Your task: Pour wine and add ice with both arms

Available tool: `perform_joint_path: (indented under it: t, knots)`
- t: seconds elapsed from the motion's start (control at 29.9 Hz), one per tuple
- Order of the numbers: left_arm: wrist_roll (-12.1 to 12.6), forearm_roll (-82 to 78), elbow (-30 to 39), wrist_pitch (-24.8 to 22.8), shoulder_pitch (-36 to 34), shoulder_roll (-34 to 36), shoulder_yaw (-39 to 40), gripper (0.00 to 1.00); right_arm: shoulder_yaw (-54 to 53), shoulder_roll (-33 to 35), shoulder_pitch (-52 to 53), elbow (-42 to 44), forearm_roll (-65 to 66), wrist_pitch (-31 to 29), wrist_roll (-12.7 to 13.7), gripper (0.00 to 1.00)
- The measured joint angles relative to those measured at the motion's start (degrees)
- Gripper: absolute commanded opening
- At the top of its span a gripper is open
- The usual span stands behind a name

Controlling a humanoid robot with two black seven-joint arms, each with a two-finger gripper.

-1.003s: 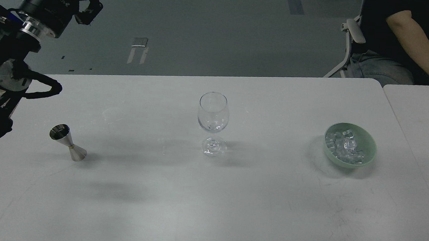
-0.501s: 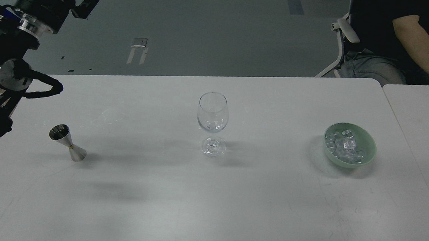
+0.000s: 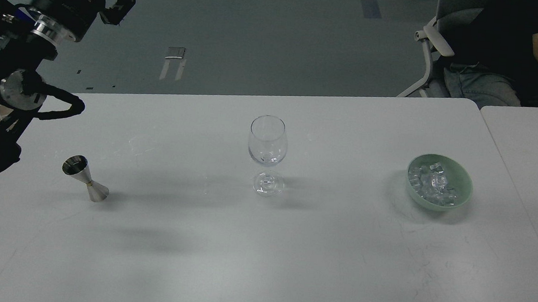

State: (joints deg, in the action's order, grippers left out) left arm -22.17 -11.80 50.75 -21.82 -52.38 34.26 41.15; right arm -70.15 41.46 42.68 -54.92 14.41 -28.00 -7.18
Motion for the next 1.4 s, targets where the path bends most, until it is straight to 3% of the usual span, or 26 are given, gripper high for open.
perform_joint_path:
  t: [0.87,1.1,1.4]
  knots:
    - [0.00,-0.40,2.38,0.07,0.79,1.74,-0.06,1.00,0.08,-0.68,0.05,-0.10,0.22,0.00,-0.03,1.00]
    - [-0.15,-6.68,11.63,0.14,0.38,13.20,-0.90,1.00,0.01,-0.68,0.40,0.02,0.43,0.00,-0.03,1.00]
    - [-3.47,-29.25,32.92,1.56,0.97,37.44,-0.98,0.97,0.08,-0.49,0.18,0.23,0.42,0.00,-0.03,1.00]
